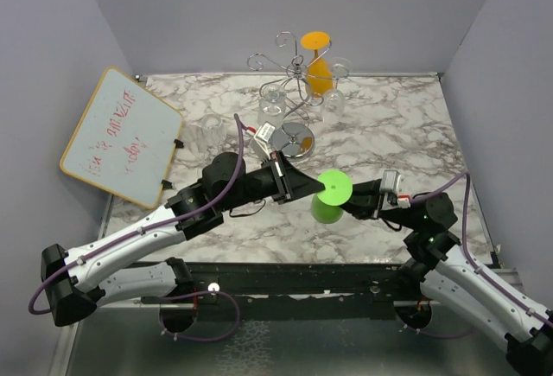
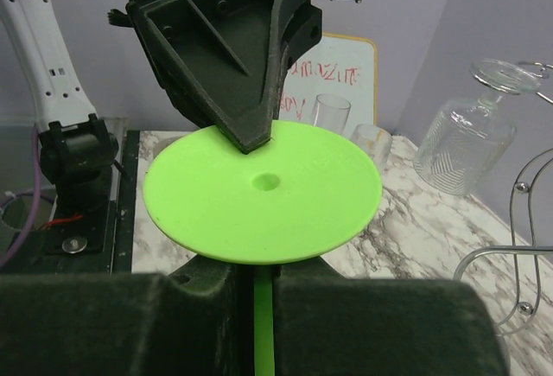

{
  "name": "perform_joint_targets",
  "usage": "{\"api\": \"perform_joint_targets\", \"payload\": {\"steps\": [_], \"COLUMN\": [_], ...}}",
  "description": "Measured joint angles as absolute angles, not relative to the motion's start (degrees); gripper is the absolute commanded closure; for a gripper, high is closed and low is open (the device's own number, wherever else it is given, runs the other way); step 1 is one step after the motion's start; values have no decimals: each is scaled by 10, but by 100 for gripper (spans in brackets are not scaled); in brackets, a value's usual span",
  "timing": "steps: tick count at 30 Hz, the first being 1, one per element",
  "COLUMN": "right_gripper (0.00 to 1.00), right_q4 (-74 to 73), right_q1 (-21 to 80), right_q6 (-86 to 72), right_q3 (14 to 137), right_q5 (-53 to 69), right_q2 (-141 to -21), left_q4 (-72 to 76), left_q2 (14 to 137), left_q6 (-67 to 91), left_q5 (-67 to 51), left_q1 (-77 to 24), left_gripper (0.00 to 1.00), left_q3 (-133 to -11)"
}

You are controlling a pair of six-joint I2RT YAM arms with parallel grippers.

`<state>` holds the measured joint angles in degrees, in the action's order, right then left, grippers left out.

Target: Place the wine glass upside down on the wine glass rack

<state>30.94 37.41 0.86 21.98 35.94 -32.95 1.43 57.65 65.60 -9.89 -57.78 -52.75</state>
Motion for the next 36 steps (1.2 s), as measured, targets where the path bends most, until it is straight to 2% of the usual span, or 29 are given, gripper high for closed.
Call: {"api": "perform_joint_targets", "payload": {"steps": [2, 6, 9, 11, 12, 16, 19, 20, 30, 36], "right_gripper": [98, 99, 99, 97, 92, 62, 12, 2, 0, 0], "right_q4": [312, 315, 315, 314, 313, 310, 293, 284, 236, 174], "right_q1": [374, 374, 374, 374, 374, 374, 374, 374, 374, 374], "right_q6": [9, 8, 9, 10, 11, 10, -1, -5, -22, -58], "right_q3": [220, 220, 220, 220, 220, 220, 221, 221, 216, 231], "right_q5": [362, 368, 370, 373, 374, 373, 373, 373, 318, 262], "right_q2": [-332, -335, -335, -335, -335, -337, -337, -335, -240, -193], "left_q4": [15, 27, 45, 53, 55, 70, 74, 69, 12, -54], "left_q2": [576, 580, 587, 591, 594, 606, 616, 619, 632, 681], "left_q6": [657, 670, 682, 688, 691, 700, 689, 682, 634, 628], "left_q5": [-103, -123, -134, -139, -141, -161, -180, -184, -220, -222], "left_q1": [-577, -575, -572, -571, -571, -559, -547, -543, -446, -442], "left_gripper": [76, 75, 85, 95, 100, 100, 100, 100, 100, 100], "left_q3": [-528, -528, -522, -518, -517, -517, -524, -529, -607, -691]}}
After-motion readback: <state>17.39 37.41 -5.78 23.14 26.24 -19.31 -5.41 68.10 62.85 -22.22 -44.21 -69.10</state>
